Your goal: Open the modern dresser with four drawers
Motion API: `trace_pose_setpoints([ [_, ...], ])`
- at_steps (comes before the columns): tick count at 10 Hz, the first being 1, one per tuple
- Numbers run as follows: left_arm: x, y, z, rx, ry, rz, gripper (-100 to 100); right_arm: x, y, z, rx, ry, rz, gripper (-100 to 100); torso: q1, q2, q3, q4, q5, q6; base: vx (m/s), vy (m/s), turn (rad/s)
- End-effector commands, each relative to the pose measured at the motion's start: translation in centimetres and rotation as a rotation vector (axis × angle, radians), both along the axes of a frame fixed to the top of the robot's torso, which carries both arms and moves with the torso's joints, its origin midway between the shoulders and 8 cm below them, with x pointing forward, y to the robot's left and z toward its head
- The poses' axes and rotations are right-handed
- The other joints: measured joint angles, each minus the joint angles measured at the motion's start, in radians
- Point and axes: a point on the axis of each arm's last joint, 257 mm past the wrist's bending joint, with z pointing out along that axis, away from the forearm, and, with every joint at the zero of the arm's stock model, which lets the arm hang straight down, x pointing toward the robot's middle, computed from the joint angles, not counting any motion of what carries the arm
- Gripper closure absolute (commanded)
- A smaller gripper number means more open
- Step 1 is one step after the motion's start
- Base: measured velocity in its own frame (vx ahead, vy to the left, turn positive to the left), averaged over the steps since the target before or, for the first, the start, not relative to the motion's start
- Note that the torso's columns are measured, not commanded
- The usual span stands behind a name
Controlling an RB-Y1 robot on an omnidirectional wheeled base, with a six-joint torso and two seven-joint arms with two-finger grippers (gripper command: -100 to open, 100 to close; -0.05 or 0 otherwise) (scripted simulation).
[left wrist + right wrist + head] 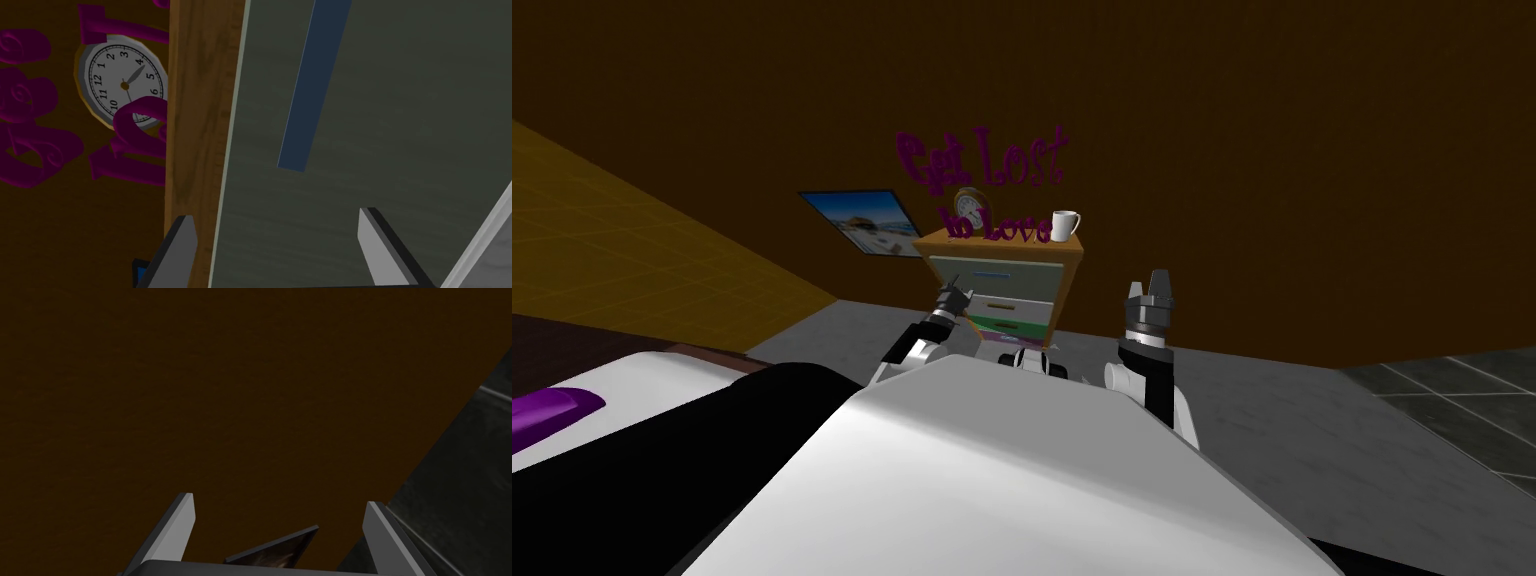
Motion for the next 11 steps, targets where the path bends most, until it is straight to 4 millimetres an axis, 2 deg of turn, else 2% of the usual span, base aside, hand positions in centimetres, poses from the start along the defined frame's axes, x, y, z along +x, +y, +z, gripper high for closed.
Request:
trace_pose_setpoints([
  [1, 0.0, 0.0, -0.2, -0.006, 0.011, -0.002, -100, 0.0, 0.0, 0.0, 0.000, 0.000, 0.000, 0, -0.002, 0.005, 0.003, 0.001, -0.001, 0.000, 0.181, 0.010, -0.023],
  [4, -0.2, 0.0, 0.3, -0.004, 0.007, -0.002, -100, 0.0, 0.0, 0.0, 0.000, 0.000, 0.000, 0, -0.003, 0.016, 0.011, 0.005, -0.001, 0.000, 0.103, -0.004, 0.001],
  [5, -0.2, 0.0, 0.3, -0.005, 0.008, -0.002, 100, 0.0, 0.0, 0.0, 0.000, 0.000, 0.000, 0, -0.002, 0.017, 0.011, 0.005, -0.001, 0.000, 0.014, -0.002, 0.000],
  [9, -0.9, -0.4, 0.8, -0.005, 0.006, -0.014, 100, 0.0, 0.0, 0.0, 0.000, -0.001, 0.000, 0, -0.001, 0.021, 0.013, 0.008, -0.001, -0.002, -0.185, -0.006, 0.026],
  [11, -1.2, -0.4, 0.2, -0.006, 0.024, -0.017, 100, 0.0, 0.0, 0.0, 0.000, 0.000, 0.000, 0, -0.002, 0.010, 0.006, 0.006, -0.003, -0.001, -0.125, -0.017, 0.016],
])
